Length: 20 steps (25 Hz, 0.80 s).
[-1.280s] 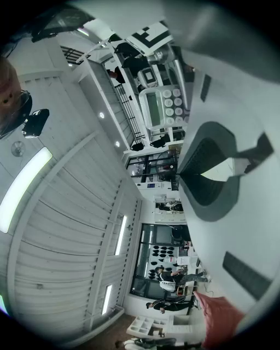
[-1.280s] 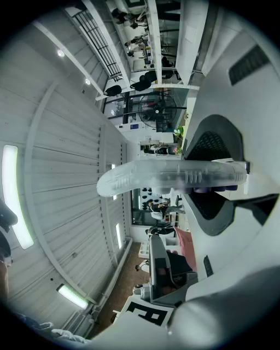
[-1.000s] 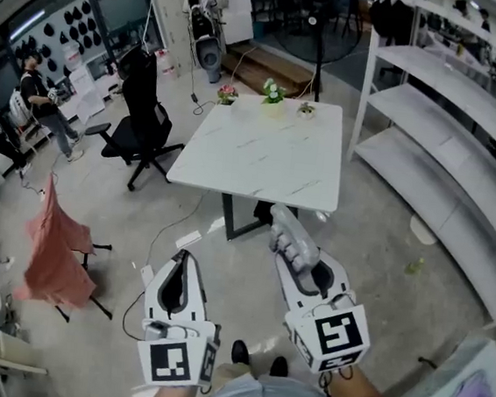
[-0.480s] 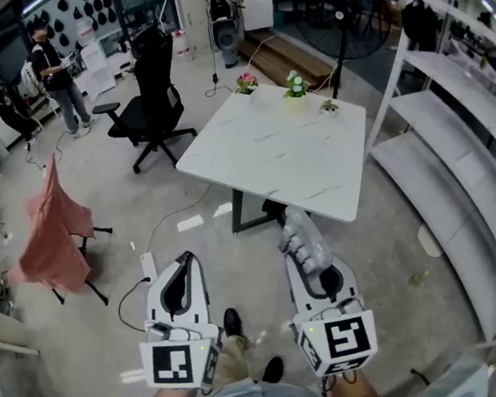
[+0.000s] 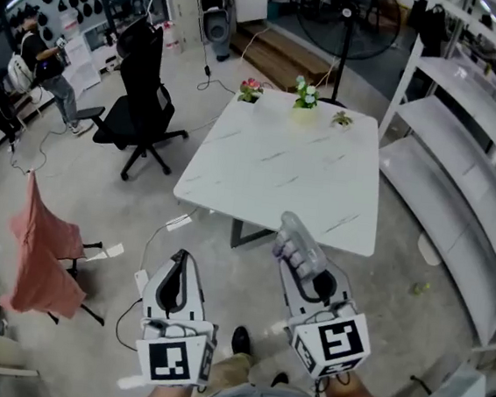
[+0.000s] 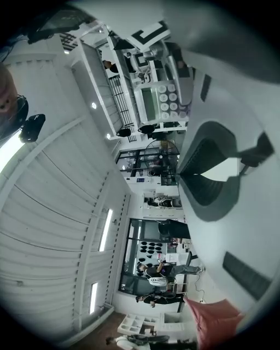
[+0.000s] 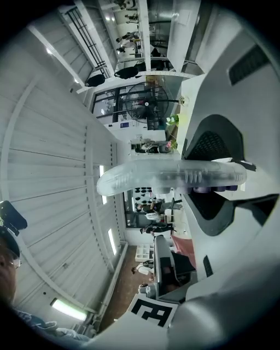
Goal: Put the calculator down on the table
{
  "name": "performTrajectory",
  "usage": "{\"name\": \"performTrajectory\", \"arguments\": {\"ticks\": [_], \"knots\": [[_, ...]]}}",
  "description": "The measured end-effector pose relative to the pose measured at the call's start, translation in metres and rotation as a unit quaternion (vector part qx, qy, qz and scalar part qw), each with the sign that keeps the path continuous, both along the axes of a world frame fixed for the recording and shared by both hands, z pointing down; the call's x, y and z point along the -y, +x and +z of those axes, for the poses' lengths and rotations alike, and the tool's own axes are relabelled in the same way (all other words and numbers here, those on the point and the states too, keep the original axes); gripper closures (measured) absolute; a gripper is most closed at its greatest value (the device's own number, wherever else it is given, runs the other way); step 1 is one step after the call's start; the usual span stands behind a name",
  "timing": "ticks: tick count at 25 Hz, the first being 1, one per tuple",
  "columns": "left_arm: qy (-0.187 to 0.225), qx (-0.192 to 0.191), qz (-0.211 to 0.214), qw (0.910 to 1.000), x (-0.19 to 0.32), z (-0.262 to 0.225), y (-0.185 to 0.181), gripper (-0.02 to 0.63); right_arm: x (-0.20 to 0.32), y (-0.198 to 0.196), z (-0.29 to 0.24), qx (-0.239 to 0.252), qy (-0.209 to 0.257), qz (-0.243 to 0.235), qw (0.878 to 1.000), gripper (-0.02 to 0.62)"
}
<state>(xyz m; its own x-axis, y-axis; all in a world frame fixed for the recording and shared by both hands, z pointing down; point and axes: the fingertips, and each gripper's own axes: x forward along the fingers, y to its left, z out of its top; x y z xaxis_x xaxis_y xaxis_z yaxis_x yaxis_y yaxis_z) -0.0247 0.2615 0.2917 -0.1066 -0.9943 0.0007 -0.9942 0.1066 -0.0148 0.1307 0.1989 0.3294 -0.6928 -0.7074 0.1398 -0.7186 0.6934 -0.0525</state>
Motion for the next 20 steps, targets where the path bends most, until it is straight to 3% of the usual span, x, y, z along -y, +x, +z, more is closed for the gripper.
{"name": "performTrajectory", "arguments": {"ticks": [11, 20], "knots": [[0.053, 0.021, 0.031, 0.9979, 0.077, -0.043, -0.065, 0.598, 0.066, -0.067, -0.039, 0.021, 0.047, 0.027, 0.998, 0.451], [0.028, 0.015, 0.052, 0.9981, 0.106, -0.017, -0.08, 0.598, 0.091, -0.081, -0.03, 0.009, 0.041, 0.04, 0.998, 0.451]]}}
